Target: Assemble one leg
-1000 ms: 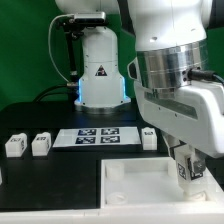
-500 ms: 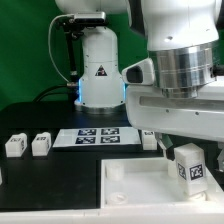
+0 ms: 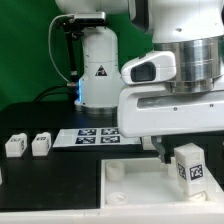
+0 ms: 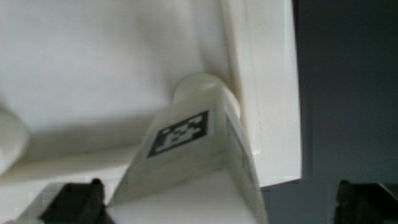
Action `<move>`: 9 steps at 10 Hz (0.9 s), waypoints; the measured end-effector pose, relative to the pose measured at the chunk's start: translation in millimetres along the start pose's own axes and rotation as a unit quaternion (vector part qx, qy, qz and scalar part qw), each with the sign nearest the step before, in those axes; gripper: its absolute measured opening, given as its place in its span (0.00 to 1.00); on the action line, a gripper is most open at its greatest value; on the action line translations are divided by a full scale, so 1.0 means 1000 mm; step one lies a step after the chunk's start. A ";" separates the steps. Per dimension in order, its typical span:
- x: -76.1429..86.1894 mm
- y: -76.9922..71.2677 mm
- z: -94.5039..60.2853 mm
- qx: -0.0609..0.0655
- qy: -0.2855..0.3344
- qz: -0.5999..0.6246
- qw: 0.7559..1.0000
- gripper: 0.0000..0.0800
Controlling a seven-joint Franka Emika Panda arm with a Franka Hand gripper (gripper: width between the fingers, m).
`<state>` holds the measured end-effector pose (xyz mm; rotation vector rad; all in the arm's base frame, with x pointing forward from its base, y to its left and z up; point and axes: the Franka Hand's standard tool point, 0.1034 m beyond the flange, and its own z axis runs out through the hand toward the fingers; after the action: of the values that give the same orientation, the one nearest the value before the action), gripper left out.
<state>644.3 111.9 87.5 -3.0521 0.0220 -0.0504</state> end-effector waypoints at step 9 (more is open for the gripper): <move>-0.002 0.002 0.002 0.000 -0.002 0.473 0.881 0.36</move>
Offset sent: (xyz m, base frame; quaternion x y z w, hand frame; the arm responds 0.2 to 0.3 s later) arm 0.0000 0.0000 0.0000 0.0000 0.0000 0.0000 1.0000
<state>642.0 110.6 85.0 -2.6751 1.4597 0.0271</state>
